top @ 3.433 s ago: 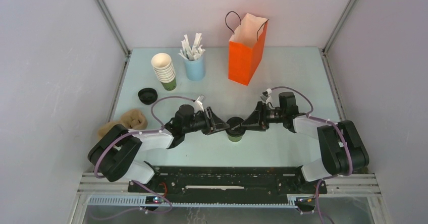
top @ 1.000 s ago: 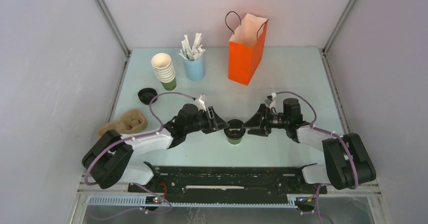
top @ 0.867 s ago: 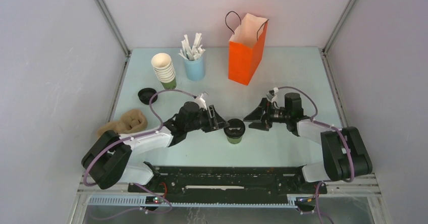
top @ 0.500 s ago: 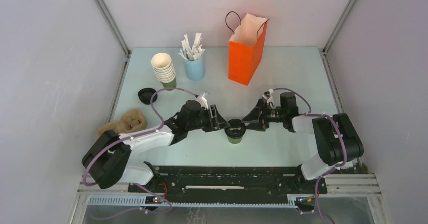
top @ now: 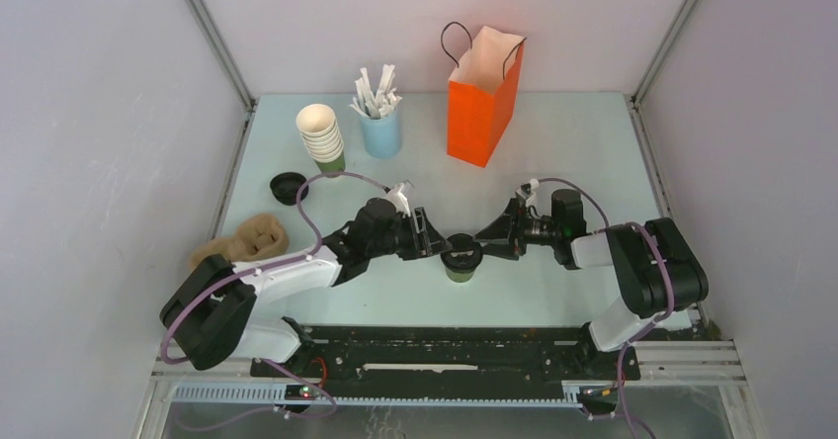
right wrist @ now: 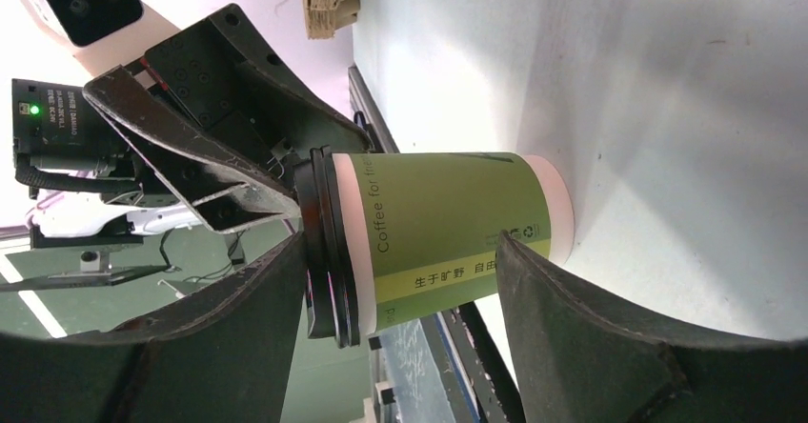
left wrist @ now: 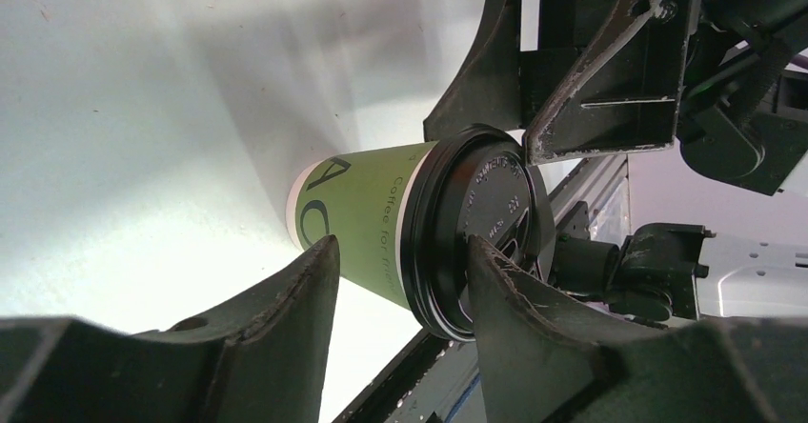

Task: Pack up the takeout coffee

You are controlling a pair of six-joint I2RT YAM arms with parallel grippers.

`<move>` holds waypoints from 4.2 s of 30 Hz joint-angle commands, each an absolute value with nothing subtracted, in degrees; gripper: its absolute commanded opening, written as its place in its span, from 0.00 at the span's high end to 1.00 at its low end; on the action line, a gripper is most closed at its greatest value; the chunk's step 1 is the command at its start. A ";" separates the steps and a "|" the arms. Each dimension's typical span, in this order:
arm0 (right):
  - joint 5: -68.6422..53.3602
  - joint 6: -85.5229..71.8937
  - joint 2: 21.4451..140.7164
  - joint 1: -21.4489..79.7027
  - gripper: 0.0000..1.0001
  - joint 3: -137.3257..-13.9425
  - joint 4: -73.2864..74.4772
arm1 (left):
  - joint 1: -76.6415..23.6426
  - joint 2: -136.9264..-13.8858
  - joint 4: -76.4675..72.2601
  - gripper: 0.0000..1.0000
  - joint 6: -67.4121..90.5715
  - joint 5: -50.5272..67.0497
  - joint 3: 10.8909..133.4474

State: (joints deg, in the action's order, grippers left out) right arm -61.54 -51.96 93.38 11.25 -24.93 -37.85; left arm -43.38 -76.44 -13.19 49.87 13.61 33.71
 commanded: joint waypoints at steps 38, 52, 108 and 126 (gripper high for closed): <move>-52.14 -32.95 85.53 16.21 0.11 -37.17 -3.23 | -44.03 -77.15 -6.71 0.42 45.61 10.95 35.76; -54.24 -36.91 87.48 14.77 0.22 -34.45 -11.00 | -44.01 -67.94 -2.44 0.00 46.13 13.37 39.00; -54.07 -38.03 86.71 13.03 0.14 -30.87 -12.99 | -54.32 -77.25 -4.10 0.43 50.74 2.83 27.96; -53.71 -36.73 82.05 14.71 0.20 -35.77 -5.37 | -51.13 -75.11 5.06 0.29 45.06 2.69 42.06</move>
State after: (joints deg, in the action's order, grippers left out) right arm -54.11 -37.21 79.83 13.47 -32.86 -5.15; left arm -52.86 -75.29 -2.28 49.71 4.40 38.17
